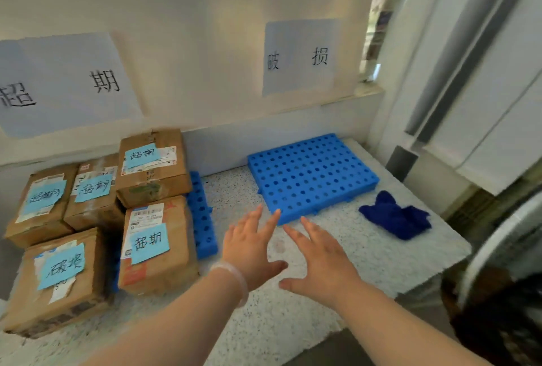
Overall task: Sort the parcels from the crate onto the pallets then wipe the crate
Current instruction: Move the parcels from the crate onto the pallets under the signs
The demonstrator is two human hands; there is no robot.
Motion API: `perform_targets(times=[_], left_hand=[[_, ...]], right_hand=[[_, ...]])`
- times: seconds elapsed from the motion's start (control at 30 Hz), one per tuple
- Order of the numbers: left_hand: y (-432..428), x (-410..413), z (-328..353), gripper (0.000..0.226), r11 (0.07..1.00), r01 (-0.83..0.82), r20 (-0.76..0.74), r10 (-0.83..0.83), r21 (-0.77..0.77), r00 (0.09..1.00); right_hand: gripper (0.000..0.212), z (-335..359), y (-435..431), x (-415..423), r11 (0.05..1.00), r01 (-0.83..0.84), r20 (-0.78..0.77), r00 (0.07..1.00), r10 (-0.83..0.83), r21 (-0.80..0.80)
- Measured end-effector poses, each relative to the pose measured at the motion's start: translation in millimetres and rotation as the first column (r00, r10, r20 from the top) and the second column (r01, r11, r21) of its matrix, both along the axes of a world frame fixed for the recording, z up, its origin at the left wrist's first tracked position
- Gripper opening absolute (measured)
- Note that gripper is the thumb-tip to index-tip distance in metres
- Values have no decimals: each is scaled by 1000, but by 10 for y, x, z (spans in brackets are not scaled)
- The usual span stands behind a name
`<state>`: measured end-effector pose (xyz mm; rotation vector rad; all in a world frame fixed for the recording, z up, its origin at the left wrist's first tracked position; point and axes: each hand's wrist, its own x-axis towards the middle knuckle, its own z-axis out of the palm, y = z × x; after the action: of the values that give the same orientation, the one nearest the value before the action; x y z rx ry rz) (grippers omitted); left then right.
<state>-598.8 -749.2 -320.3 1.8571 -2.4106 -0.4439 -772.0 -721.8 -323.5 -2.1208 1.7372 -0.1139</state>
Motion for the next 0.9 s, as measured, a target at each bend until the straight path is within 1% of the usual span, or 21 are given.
perform_targets(times=[0.1, 0.2, 0.43, 0.53, 0.67, 0.8, 0.9], left_hand=[[53, -797, 43, 98, 991, 131, 10, -131, -30, 991], [176, -1617, 71, 97, 968, 250, -3, -250, -26, 968], [721, -3262, 99, 94, 872, 489, -57, -489, -21, 870], [970, -3811, 84, 95, 816, 577, -73, -577, -10, 814], [1199, -4408, 35, 95, 741, 671, -63, -670, -4, 740], [1296, -4833, 3, 94, 681, 732, -61, -730, 17, 681], [1290, -5141, 3, 91, 650, 759, -71, -756, 29, 651]], right_hand=[[100, 83, 251, -695, 993, 116, -29, 993, -117, -19], [100, 136, 561, -1421, 969, 248, -50, 967, -248, -18], [101, 104, 1474, -2865, 873, 486, -84, 869, -488, -37], [98, 70, 1842, -3321, 806, 591, -81, 803, -591, -28], [96, 49, 2231, -3814, 679, 734, -7, 679, -734, 19], [93, -56, 2455, -4065, 577, 812, 46, 576, -816, 83], [88, -90, 2506, -4264, 515, 852, 76, 509, -857, 97]])
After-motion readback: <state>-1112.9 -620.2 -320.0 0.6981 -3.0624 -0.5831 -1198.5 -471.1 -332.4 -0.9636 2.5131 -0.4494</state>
